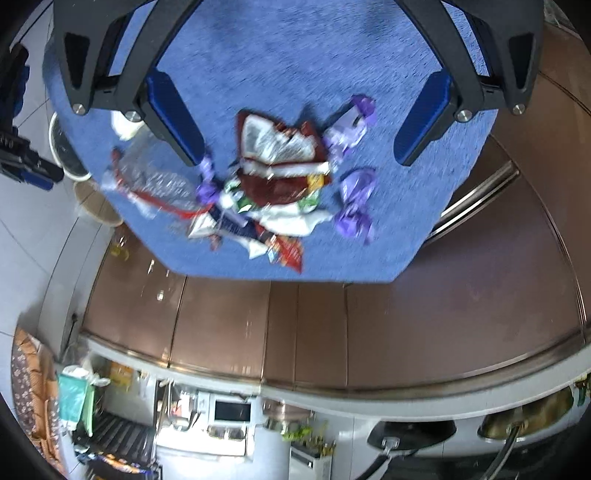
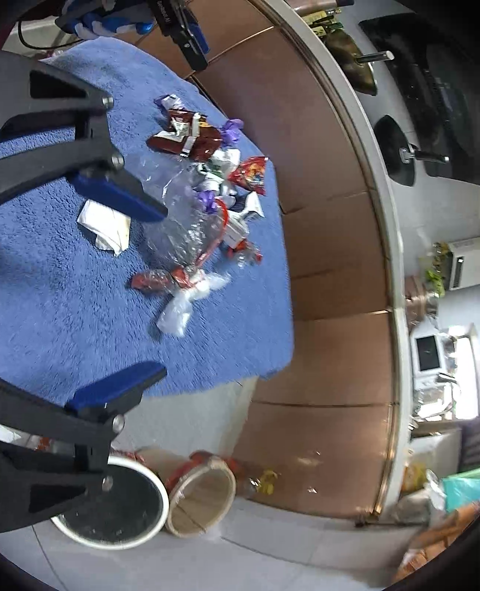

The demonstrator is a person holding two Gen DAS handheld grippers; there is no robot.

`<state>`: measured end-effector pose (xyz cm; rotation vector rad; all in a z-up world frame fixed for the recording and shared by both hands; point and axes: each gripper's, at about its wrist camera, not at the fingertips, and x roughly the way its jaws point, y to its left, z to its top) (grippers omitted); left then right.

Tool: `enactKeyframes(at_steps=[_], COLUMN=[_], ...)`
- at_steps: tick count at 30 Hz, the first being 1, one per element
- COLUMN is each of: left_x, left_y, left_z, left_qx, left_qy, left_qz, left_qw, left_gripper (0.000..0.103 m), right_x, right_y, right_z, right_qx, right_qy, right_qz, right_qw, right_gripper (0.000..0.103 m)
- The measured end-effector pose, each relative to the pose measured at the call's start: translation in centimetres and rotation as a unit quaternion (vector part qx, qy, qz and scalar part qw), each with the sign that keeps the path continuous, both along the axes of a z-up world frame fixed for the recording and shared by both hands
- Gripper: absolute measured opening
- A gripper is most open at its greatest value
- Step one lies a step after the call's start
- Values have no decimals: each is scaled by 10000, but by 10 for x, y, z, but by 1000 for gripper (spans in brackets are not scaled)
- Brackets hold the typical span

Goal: Collect trash
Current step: 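Move both tools toward the pile of wrappers on the blue towel, then grasp the purple wrapper with the left tool while the right tool grasps the clear plastic bag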

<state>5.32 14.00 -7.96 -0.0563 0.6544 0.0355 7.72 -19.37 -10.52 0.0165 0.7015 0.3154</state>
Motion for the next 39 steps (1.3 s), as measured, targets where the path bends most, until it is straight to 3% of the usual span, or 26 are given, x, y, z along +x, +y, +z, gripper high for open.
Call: enactKeyframes(at_steps=[3,9,14,23,39], left_x=[2,20,43,64,75], left_y=[12,33,45,63,57], left_z=[-10,-29,-44,-68,-82], left_qx=[5,-8,70,-443,-577], left_qy=[197,540,757,1046,1211], left_qz=[19,-25,-251,-456,-967], left_qw=[9998,9985,9968,9925,9862], left_gripper=[102,84,74,54,52], right_x=[14,38,44,72,94], right_y=[0,0,14,11,53], right_z=[-11,-25,-37,-23,-31], right_qx=[95,167,208,150,-102], right_qy=[162,356,592,452,518], right_qz=[86,254,682,694,1536], right_qw=[9998,9989,9957,9965,9867], right_gripper=[62,51,50,46,43])
